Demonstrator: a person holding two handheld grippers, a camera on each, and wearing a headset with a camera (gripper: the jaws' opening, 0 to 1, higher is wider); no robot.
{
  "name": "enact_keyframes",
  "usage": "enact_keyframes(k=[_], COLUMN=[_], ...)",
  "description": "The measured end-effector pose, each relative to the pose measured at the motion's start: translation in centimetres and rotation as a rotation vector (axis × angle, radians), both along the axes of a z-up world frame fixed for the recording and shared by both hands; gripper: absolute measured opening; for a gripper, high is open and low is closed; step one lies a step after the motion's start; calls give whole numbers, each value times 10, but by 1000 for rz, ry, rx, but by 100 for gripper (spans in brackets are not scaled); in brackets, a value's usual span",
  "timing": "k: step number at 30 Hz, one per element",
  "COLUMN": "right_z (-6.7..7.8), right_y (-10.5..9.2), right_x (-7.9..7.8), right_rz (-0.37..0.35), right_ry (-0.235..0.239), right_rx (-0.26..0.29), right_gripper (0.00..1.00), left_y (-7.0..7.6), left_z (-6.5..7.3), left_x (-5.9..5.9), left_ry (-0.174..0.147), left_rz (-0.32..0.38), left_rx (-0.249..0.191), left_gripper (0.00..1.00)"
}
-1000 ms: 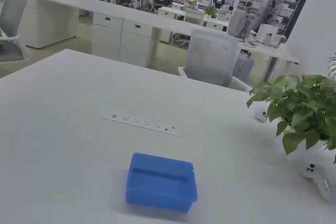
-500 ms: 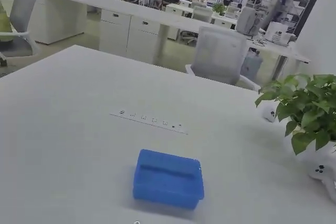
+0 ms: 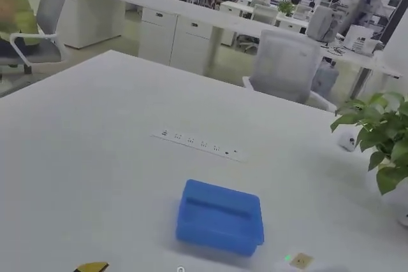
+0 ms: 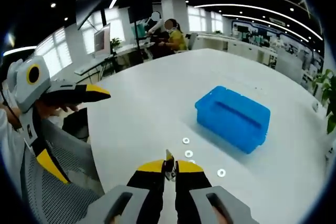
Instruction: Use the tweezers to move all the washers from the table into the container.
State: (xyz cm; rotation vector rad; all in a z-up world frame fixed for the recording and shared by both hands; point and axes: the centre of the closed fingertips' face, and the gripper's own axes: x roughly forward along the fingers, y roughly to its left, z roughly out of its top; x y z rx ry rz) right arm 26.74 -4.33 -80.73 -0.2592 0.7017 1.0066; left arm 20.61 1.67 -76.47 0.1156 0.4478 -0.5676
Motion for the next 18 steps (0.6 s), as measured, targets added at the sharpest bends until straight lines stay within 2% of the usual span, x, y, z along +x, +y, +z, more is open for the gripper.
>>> enact_keyframes(k=[1,2,4,5,6,7,8,9,10,18], right_z=[-1,-3,-5,-6,-8,-10,-11,-8,-8,-8], right_y=[1,1,2,2,2,3,2,3,3,3], right_x=[0,0,1,1,1,1,0,1,1,0], right_rz=[-2,2,3,5,9,12,11,11,9,-1], right_ry=[-1,-5,-6,-12,-14,-8,-7,-27,-20,-25], right_rx=[-2,-7,-16,-21,-23,-27,-31,-13,-19,-9], right_gripper=[3,3,3,3,3,3,3,3,3,3], left_y=[-1,0,3,8,10,14,15,17,18,18], left_z=[2,7,10,14,16,17,15,13,12,9], left_x=[1,4,5,7,8,9,10,11,12,10], left_ry=[-20,-59,-69,-90,-93,-94,-83,-64,-58,-59], left_rz=[4,14,26,47,57,75,79,87,93,93], left_rx=[-7,-13,-8,-29,-40,-58,-62,-69,-69,-30], left_gripper=[99,99,98,98,97,97,97,97,98,98])
